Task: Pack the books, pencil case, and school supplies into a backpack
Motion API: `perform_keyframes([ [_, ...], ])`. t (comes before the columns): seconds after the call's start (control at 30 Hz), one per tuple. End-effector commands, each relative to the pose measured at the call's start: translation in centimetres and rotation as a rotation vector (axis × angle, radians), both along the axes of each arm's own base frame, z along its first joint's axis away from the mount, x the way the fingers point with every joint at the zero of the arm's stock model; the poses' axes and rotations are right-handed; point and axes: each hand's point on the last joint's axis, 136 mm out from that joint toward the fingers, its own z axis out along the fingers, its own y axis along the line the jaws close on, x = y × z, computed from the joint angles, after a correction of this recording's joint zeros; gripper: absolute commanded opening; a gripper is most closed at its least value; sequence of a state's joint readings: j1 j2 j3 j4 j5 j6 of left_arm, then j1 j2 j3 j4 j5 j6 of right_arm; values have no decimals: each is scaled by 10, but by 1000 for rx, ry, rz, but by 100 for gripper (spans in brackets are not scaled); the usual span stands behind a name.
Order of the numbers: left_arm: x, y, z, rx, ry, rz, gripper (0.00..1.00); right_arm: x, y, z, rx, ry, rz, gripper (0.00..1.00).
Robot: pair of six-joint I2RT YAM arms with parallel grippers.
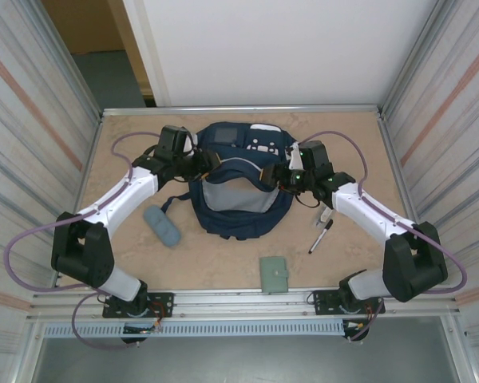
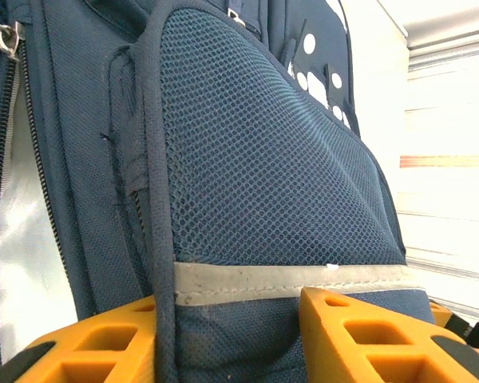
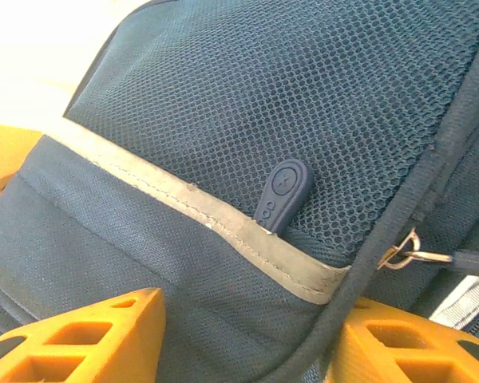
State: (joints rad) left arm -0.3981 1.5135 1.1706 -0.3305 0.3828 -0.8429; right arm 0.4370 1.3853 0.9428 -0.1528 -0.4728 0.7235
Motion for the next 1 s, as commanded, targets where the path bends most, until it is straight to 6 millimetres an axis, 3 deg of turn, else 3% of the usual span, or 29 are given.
perform_keyframes([
  [0.0, -2, -18, 25, -75, -95, -86, 42, 1, 21, 43, 53, -212, 131, 53],
  [0.17, -16, -11, 4, -27, -69, -112, 45, 3, -1, 8, -57, -190, 40, 56],
  [0.37, -37, 29, -48, 120, 19, 14, 50, 8, -15, -30, -149, -144, -47, 60],
  [0.47, -51, 44, -69, 86, 19, 113, 52, 1, -2, -33, -160, -135, 1, 61],
  [0.57, -72, 69, -88, 165, 72, 180, 56, -13, 8, -31, -291, -173, 49, 61],
  [0.77, -120, 101, -97, 251, 184, 177, 61, -46, 16, -39, -482, -273, 91, 63],
  [0.87, -151, 135, -105, 369, 267, 273, 72, -65, 35, -44, -480, -285, 156, 64],
  [0.93, -164, 145, -109, 399, 287, 290, 83, -81, 53, -44, -473, -313, 244, 68],
  [0.97, -171, 149, -113, 407, 307, 303, 83, -88, 62, -44, -480, -331, 282, 69],
])
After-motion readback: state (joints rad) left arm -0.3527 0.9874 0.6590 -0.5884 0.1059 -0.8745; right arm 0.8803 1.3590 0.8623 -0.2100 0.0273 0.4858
